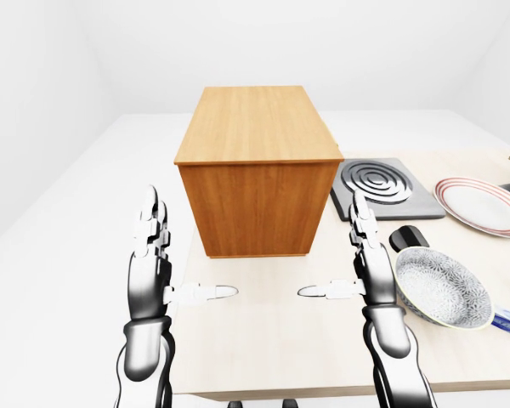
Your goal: Put the bowl on the top of the cabinet.
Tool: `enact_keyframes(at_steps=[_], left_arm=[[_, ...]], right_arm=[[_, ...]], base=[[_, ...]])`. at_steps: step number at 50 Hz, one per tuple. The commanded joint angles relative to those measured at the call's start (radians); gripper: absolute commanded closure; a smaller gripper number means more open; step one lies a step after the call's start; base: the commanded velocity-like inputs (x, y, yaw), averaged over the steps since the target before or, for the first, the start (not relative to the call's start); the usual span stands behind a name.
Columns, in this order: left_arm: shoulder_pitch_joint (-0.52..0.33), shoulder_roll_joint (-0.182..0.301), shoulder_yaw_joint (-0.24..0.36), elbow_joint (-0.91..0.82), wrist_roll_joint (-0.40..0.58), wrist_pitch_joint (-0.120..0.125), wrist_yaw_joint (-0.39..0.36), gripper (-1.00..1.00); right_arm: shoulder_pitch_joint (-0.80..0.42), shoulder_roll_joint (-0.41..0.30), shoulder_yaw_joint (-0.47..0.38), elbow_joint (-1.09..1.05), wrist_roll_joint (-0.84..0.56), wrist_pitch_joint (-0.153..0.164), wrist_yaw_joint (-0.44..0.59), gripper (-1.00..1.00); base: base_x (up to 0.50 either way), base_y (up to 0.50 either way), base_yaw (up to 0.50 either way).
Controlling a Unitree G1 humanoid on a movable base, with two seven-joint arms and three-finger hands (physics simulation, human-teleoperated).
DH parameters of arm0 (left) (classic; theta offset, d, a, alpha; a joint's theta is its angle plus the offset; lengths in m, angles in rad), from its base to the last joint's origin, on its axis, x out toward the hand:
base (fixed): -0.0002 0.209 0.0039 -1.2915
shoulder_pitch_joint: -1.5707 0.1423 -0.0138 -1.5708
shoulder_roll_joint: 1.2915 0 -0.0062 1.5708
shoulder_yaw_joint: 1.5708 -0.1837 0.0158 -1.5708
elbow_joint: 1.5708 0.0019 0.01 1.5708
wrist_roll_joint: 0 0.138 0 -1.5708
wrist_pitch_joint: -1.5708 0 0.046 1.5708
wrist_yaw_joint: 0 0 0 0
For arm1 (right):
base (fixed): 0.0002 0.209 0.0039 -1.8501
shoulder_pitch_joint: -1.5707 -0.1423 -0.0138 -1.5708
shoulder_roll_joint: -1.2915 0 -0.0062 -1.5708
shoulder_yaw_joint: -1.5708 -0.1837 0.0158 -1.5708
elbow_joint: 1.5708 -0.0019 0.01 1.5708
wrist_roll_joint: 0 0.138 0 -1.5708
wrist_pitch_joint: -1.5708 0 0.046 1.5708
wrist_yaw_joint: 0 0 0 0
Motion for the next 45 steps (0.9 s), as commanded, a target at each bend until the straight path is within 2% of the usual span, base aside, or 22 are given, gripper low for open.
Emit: enact_keyframes(at_steps=[1, 16, 24, 30, 31, 32, 33, 34, 35, 37, 38, 39, 42, 44, 45], left_arm=[[0.001, 0.0, 0.001, -0.006, 0.0, 0.0, 0.0, -1.0], [0.003, 0.0, -0.001, -0.006, -0.003, 0.0, -0.002, -1.0], [0.002, 0.0, 0.001, 0.006, 0.003, 0.0, 0.001, -1.0], [-0.001, -0.002, -0.001, 0.007, 0.012, 0.0, 0.008, -1.0], [-0.001, -0.002, -0.001, 0.006, 0.013, 0.0, 0.009, -1.0], [-0.001, -0.002, -0.002, 0.001, 0.014, 0.0, 0.01, -1.0], [-0.002, -0.002, -0.002, 0.001, 0.017, 0.0, 0.012, -1.0], [-0.002, -0.002, -0.002, 0.001, 0.017, 0.0, 0.013, -1.0], [-0.002, -0.002, -0.002, 0.0, 0.018, 0.0, 0.014, -1.0], [-0.002, -0.001, -0.001, 0.002, 0.018, 0.0, 0.015, -1.0], [-0.002, -0.001, -0.001, 0.002, 0.018, 0.0, 0.016, -1.0], [-0.002, -0.001, 0.0, 0.004, 0.018, 0.0, 0.016, -1.0], [-0.002, -0.001, -0.001, 0.005, 0.019, 0.0, 0.017, -1.0], [-0.002, -0.001, -0.002, 0.01, 0.02, 0.0, 0.017, -1.0], [-0.002, -0.001, -0.004, 0.005, 0.02, 0.0, 0.016, -1.0]], right_arm=[[0.001, 0.001, 0.0, -0.004, -0.002, 0.0, -0.001, -1.0], [-0.003, 0.0, -0.004, -0.006, -0.004, 0.0, -0.002, -1.0], [-0.023, -0.008, -0.039, -0.059, -0.118, 0.0, -0.02, -1.0], [-0.044, -0.03, -0.075, -0.16, -0.221, 0.0, 0.075, -1.0], [-0.048, -0.031, -0.084, -0.183, -0.227, 0.01, 0.098, -1.0], [-0.055, -0.038, -0.094, -0.211, -0.25, 0.037, 0.124, -1.0], [-0.063, -0.042, -0.108, -0.25, -0.271, 0.083, 0.161, -1.0], [-0.064, -0.039, -0.111, -0.252, -0.274, 0.084, 0.166, -1.0], [-0.07, -0.053, -0.125, -0.302, -0.301, 0.129, 0.222, -1.0], [-0.078, -0.062, -0.164, -0.343, -0.324, 0.149, 0.273, -1.0], [-0.079, -0.059, -0.167, -0.344, -0.326, 0.148, 0.277, -1.0], [-0.079, -0.072, -0.204, -0.385, -0.325, 0.175, 0.327, -1.0], [-0.061, -0.085, -0.279, -0.41, -0.334, 0.161, 0.395, -1.0], [-0.039, -0.091, -0.32, -0.395, -0.351, 0.113, 0.431, -1.0], [-0.029, -0.1, -0.369, -0.395, -0.349, 0.093, 0.452, -1.0]], base=[[0.0, 0.0, 0.0], [0.0, 0.0, 0.0], [0.0, 0.0, 0.0], [0.0, 0.0, 0.0], [0.0, 0.0, 0.0], [0.0, 0.0, 0.0], [0.0, 0.0, 0.0], [0.0, 0.0, 0.0], [0.0, 0.0, 0.0], [0.0, 0.0, 0.0], [0.0, 0.0, 0.0], [0.0, 0.0, 0.0], [0.0, 0.0, 0.0], [0.0, 0.0, 0.0], [0.0, 0.0, 0.0]])
